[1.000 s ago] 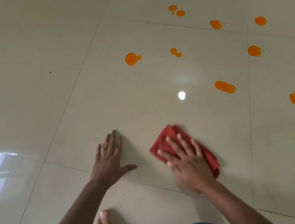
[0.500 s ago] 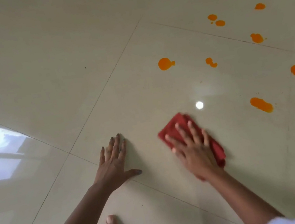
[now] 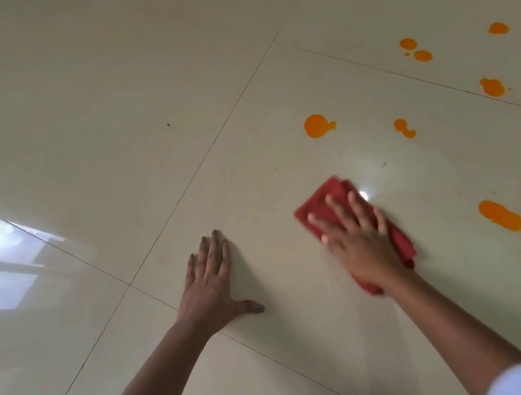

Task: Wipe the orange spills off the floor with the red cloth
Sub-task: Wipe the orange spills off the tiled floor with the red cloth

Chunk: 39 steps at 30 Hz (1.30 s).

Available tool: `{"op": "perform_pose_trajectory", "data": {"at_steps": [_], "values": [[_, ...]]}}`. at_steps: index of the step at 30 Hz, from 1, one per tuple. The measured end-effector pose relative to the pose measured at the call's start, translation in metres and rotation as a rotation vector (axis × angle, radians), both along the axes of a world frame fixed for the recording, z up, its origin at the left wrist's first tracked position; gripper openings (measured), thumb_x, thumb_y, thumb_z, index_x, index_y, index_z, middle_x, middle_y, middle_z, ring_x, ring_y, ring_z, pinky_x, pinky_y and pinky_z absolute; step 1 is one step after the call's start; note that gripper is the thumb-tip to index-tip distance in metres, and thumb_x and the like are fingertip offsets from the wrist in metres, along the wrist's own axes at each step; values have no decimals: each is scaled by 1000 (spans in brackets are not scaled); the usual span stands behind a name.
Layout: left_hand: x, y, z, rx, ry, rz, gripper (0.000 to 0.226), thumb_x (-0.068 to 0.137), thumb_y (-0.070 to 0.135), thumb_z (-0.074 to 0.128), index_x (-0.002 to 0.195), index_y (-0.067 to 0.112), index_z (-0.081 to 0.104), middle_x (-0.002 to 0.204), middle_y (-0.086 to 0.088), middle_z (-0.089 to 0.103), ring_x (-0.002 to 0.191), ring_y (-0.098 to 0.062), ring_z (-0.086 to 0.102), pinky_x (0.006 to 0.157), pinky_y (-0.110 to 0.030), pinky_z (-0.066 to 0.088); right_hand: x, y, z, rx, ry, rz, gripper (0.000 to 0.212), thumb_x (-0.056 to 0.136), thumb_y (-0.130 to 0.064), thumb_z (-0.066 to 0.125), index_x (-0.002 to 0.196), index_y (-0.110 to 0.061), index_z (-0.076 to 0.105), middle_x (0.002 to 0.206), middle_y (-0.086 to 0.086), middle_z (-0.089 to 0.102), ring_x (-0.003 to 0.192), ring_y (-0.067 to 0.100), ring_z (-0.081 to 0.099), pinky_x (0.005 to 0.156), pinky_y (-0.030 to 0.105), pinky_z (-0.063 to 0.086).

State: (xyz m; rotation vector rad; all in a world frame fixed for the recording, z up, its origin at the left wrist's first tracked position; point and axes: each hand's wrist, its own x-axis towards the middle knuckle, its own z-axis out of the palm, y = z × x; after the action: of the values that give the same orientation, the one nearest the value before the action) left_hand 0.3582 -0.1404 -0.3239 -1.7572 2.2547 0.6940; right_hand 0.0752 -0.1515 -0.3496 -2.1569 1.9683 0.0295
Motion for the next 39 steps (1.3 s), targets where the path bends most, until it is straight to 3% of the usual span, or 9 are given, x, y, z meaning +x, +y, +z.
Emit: {"op": "perform_pose_trajectory", "data": {"at_steps": [5, 9, 12, 17, 22, 24, 31, 36, 39], "values": [[1, -2, -5, -22, 6, 10, 129, 58, 84, 52, 133, 22, -32, 142, 5, -43, 134, -17, -39, 114, -39, -19, 82, -78, 5, 83, -57, 66, 48, 98, -47, 22, 143, -53, 5, 159, -7, -7, 144, 26, -16, 111, 57, -5], [2, -1, -3, -25, 3, 20, 130, 56, 86, 49, 135, 22, -31, 144, 5, -42, 134, -16, -39, 115, -41, -18, 80, 16, 0, -15, -56, 315, 48, 95, -46, 29, 141, -54, 18, 158, -8, 13, 145, 27, 9, 111, 57, 9], [0, -4, -4, -38, 3, 22, 132, 56, 87, 49, 143, 16, -22, 145, 1, -41, 134, -18, -38, 116, -42, -17, 4, 62, 7, -60, 10, 109, 50, 93, -47, 28, 141, -53, 17, 155, -9, 20, 142, 27, 22, 108, 55, 19], [-38, -4, 1, -46, 34, -174, 125, 62, 83, 49, 147, 12, -11, 154, -2, -27, 137, -16, -31, 115, -40, -18, -24, -31, 12, 117, -13, -308, 49, 99, -45, 23, 143, -52, 3, 159, -8, -8, 144, 24, -15, 113, 55, -2], [-70, 1, 4, -12, 6, -311, 118, 69, 78, 49, 146, 14, -16, 149, -4, -33, 140, -21, -28, 115, -39, -16, 16, 79, 1, 2, 29, 74, 50, 95, -47, 26, 143, -50, 13, 157, -5, 8, 144, 31, 6, 109, 58, 11], [-74, 3, 6, -6, -42, -317, 118, 70, 78, 47, 146, 12, -15, 148, -5, -35, 142, -23, -25, 116, -40, -13, -14, 136, 8, -17, 23, -16, 52, 94, -47, 29, 143, -51, 16, 157, -5, 17, 143, 30, 17, 106, 55, 18], [-122, 19, 19, -18, -171, -546, 96, 83, 71, 34, 147, 15, -11, 156, -8, -22, 144, -24, -18, 114, -50, -13, -38, 91, 21, 169, -108, -697, 53, 98, -42, 28, 145, -47, 4, 158, -4, -12, 143, 26, -17, 110, 58, -5], [-146, 8, 30, -4, -286, -741, 81, 90, 61, 33, 149, 18, -4, 158, -9, -15, 146, -24, -10, 116, -51, -3, -25, 143, 28, 84, -14, -223, 49, 91, -44, 36, 140, -46, 33, 155, -4, 25, 142, 29, 23, 107, 60, 21], [-149, -23, 40, 42, -386, -804, 78, 92, 59, 34, 149, 20, -4, 158, -8, -16, 146, -24, -8, 117, -50, 2, -61, 141, 26, 172, -41, -352, 49, 97, -48, 29, 143, -51, 13, 159, -8, -2, 146, 25, -4, 111, 59, 4]]}}
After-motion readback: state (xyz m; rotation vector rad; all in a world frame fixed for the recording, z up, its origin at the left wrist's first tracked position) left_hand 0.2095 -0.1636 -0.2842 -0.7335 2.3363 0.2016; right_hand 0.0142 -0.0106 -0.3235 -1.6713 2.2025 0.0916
